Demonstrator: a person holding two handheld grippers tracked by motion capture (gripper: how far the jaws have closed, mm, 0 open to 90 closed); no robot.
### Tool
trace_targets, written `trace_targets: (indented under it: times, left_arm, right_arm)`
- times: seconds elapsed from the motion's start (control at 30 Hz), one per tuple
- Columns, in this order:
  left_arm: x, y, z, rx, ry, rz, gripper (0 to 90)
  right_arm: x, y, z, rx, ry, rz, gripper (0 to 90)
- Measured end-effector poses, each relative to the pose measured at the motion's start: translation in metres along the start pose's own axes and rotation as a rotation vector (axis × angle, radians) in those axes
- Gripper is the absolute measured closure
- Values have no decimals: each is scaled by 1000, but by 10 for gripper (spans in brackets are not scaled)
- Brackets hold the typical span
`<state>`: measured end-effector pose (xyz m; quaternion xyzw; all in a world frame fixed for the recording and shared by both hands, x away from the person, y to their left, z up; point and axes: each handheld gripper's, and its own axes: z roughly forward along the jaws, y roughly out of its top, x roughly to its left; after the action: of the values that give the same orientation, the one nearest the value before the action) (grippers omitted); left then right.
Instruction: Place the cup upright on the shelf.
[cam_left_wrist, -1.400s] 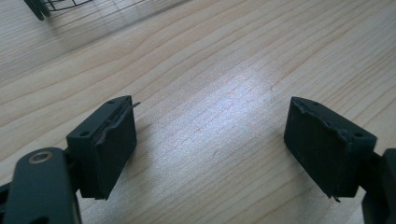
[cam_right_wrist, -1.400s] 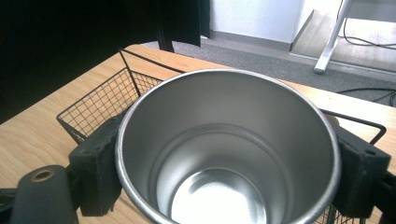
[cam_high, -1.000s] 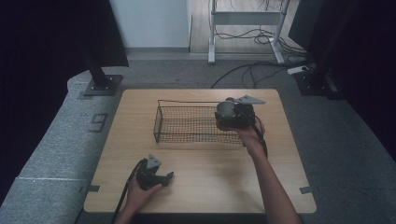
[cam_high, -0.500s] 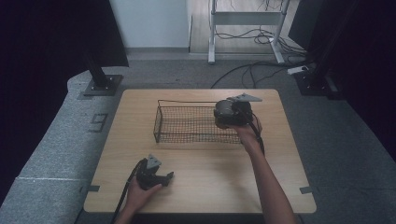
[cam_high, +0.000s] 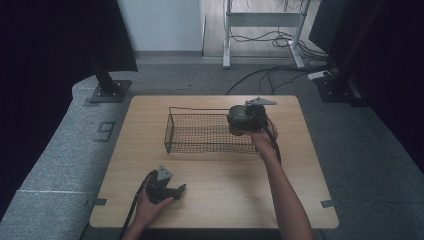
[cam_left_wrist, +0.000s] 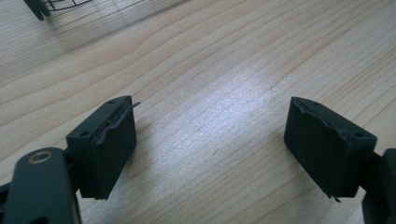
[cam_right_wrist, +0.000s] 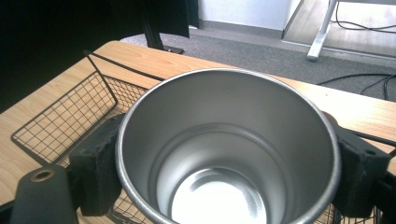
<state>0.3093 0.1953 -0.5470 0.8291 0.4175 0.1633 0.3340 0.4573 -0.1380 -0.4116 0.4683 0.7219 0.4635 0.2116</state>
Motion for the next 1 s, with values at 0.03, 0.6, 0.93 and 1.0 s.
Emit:
trace_targets:
  times: [0.03, 0.6, 0.93, 1.0]
  left_arm:
    - [0, 0, 0, 0, 0, 0, 169]
    - [0, 0, 0, 0, 0, 0, 169]
    - [0, 0, 0, 2, 0, 2, 169]
    - [0, 0, 0, 1, 0, 1, 169]
  right_arm:
    - [0, 0, 1, 3, 0, 2, 141]
    - [-3, -8, 22, 37, -14, 20, 140]
    - [-7, -17, 30, 61, -26, 38, 140]
    - [-8, -20, 33, 74, -27, 41, 140]
